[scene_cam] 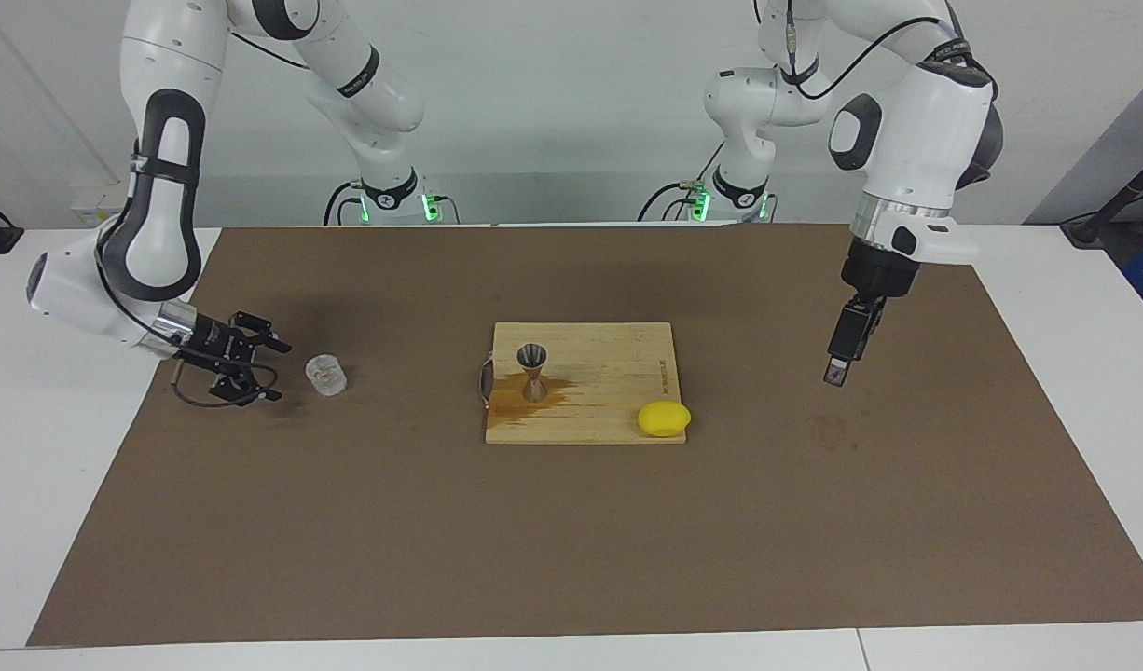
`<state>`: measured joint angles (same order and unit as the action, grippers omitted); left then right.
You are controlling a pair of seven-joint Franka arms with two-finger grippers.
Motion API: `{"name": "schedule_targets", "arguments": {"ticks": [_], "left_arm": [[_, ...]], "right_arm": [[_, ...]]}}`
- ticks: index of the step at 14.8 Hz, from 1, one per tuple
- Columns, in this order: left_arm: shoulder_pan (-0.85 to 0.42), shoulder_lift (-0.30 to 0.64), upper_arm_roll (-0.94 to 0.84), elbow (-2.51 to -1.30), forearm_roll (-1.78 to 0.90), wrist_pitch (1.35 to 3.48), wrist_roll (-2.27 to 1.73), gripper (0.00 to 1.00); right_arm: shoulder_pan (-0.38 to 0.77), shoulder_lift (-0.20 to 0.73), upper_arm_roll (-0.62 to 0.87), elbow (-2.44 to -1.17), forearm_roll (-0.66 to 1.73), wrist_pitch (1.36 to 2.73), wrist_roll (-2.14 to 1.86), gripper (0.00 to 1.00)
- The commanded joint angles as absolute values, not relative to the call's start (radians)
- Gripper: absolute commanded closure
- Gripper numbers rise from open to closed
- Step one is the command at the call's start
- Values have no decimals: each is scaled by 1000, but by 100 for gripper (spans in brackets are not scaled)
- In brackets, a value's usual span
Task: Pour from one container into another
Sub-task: 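Withdraw the left gripper while the right gripper reaches the clear glass cup, then close the right gripper around the small clear glass cup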
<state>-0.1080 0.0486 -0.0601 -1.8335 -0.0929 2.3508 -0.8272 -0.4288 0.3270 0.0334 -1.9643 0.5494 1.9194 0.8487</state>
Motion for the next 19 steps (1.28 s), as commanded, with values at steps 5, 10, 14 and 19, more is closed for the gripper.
{"name": "schedule_targets", "arguments": {"ticks": [5, 10, 14, 19], "left_arm": [[-5, -6, -52, -1755, -60, 1864, -171, 0], [-5, -24, -66, -1721, 20, 1661, 32, 0], [-5, -31, -63, -1642, 11, 1536, 66, 0], [-8, -26, -63, -1557, -23, 1454, 26, 0]], "right_arm": [[-436, 359, 46, -1979, 612, 1947, 788, 1], [-434, 351, 46, -1994, 644, 1905, 732, 1], [-434, 350, 48, -2003, 676, 1907, 724, 1], [-402, 344, 49, -2029, 732, 1919, 724, 1]]}}
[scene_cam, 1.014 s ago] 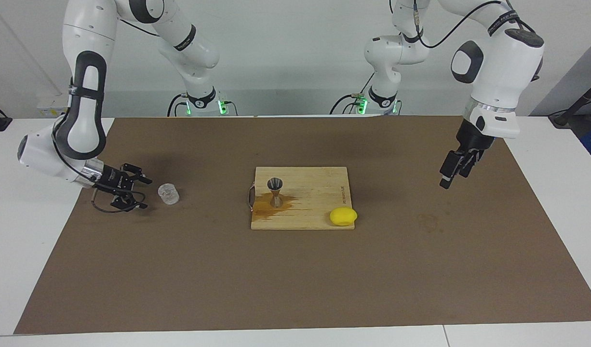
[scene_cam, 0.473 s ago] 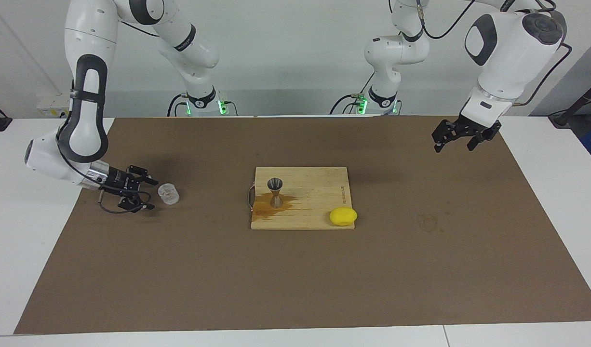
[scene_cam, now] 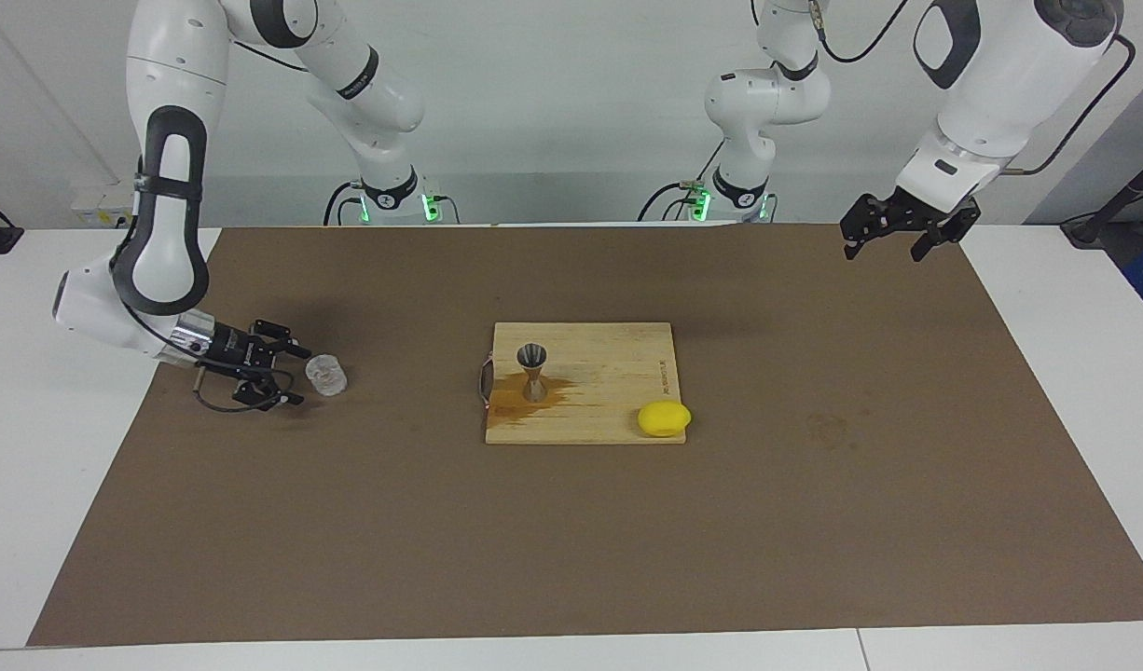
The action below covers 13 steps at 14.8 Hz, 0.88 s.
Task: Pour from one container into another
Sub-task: 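Close the right gripper around the small clear glass cup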
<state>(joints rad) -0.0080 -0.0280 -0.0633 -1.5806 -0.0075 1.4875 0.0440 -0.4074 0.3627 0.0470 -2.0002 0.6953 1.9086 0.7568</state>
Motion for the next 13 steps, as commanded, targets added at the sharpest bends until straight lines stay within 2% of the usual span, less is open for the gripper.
{"name": "schedule_targets", "arguments": {"ticks": [1, 5, 8, 9, 10, 11, 13], "left_arm": [[-8, -26, -61, -1554, -31, 1445, 22, 0], [-9, -47, -64, -1580, -29, 1437, 20, 0], [-11, -55, -63, -1592, -28, 1431, 20, 0], [-9, -55, -63, -1592, -28, 1433, 21, 0], [-9, -55, -63, -1592, -28, 1433, 21, 0], [-9, -55, -63, -1592, -28, 1433, 21, 0], [-9, -55, -63, -1594, -28, 1433, 21, 0]], "right_arm": [[-402, 344, 49, -2028, 733, 1922, 723, 2], [-400, 342, 49, -2040, 735, 1925, 721, 3], [-400, 333, 52, -2069, 742, 1944, 721, 12], [-400, 333, 51, -2072, 750, 1944, 722, 22], [-400, 331, 52, -2075, 750, 1942, 724, 41], [-400, 331, 52, -2075, 750, 1942, 729, 52], [-400, 331, 52, -2072, 750, 1940, 738, 86]]}}
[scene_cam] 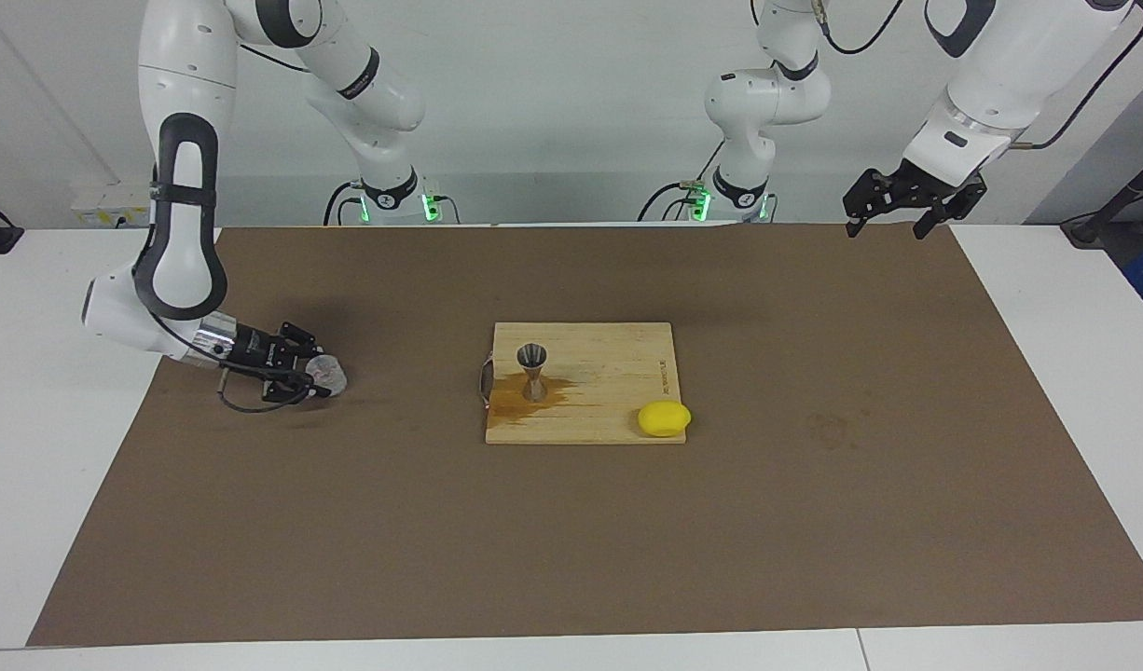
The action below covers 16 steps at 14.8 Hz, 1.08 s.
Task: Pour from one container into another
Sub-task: 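Close the right gripper around the small clear glass cup, then lift the clear cup with the right gripper toward the metal cup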
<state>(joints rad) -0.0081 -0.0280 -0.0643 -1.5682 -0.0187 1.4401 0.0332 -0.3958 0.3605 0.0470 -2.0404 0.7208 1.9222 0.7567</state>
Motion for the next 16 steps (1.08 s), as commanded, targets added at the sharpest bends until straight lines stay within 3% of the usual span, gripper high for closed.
{"name": "schedule_targets", "arguments": {"ticks": [1, 7, 16], "left_arm": [[-9, -55, -63, -1592, -28, 1433, 21, 0], [-9, -55, -63, -1592, -28, 1433, 21, 0], [-9, -55, -63, -1592, -28, 1433, 21, 0]], "right_arm": [[-400, 331, 52, -2071, 750, 1940, 739, 98], [-388, 296, 57, -2059, 749, 1942, 784, 100], [-174, 153, 54, -2051, 741, 2008, 1136, 100]]}}
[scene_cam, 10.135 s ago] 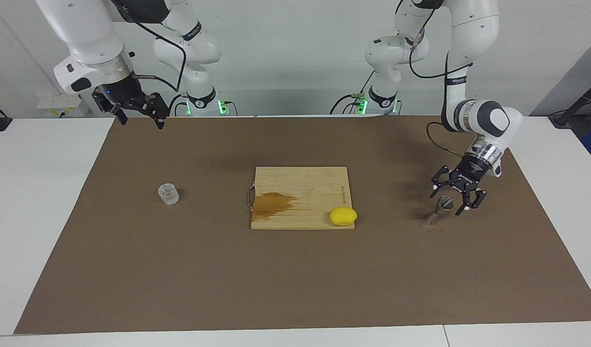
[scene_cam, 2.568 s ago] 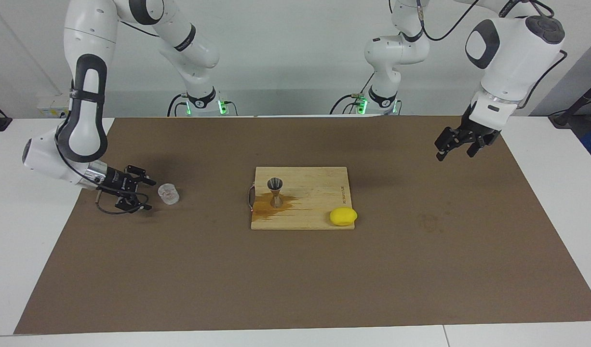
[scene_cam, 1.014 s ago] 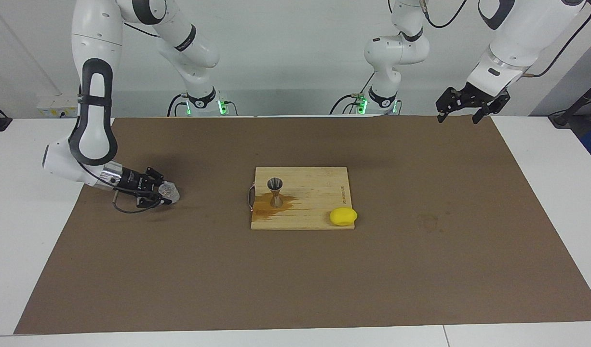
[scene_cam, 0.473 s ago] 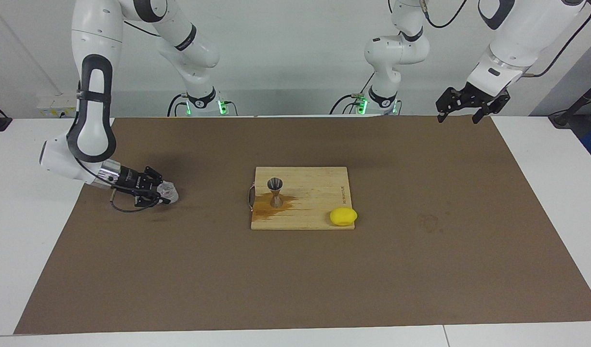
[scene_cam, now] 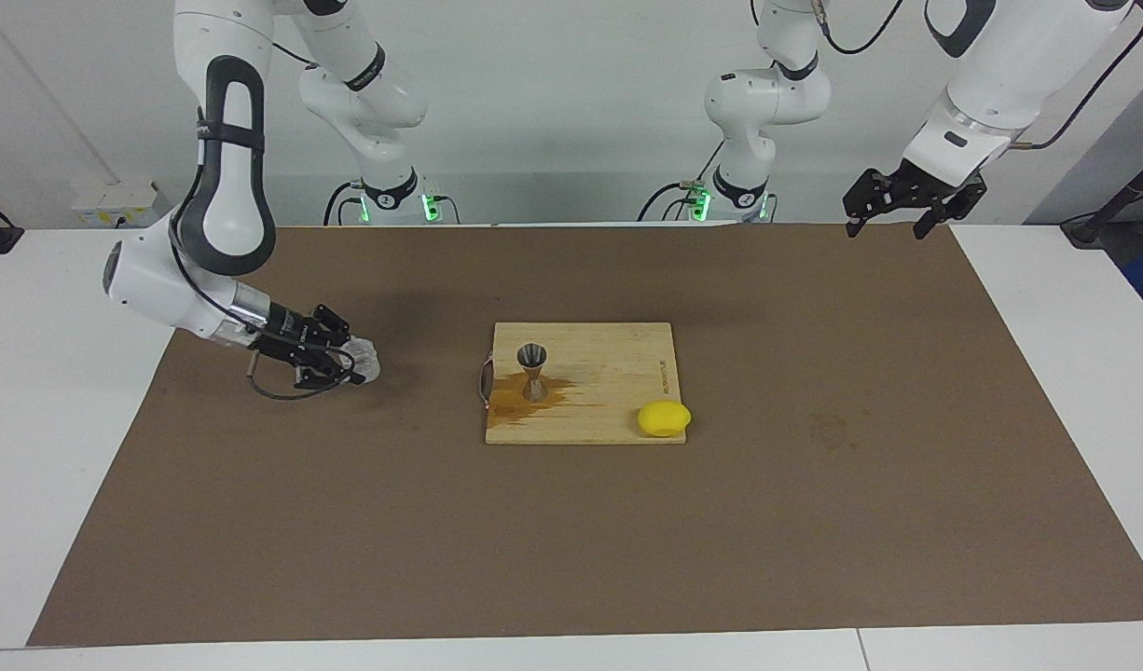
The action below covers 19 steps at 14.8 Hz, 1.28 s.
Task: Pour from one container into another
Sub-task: 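Lift the clear cup with the right gripper toward the metal cup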
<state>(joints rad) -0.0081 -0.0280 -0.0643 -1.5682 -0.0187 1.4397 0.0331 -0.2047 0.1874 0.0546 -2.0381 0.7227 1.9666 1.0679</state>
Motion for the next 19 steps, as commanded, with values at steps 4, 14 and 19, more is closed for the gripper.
{"name": "schedule_targets", "arguments": {"ticks": [4, 14, 19], "left_arm": [[-9, -55, -63, -1592, -28, 1433, 21, 0], [-9, -55, -63, -1592, -28, 1433, 21, 0], [-9, -55, -63, -1592, -28, 1433, 21, 0]], "right_arm": [[-88, 163, 51, -1945, 639, 2010, 1316, 100], [161, 252, 54, -1701, 393, 2013, 1698, 100], [251, 279, 55, -1649, 257, 2034, 1799, 100]]}}
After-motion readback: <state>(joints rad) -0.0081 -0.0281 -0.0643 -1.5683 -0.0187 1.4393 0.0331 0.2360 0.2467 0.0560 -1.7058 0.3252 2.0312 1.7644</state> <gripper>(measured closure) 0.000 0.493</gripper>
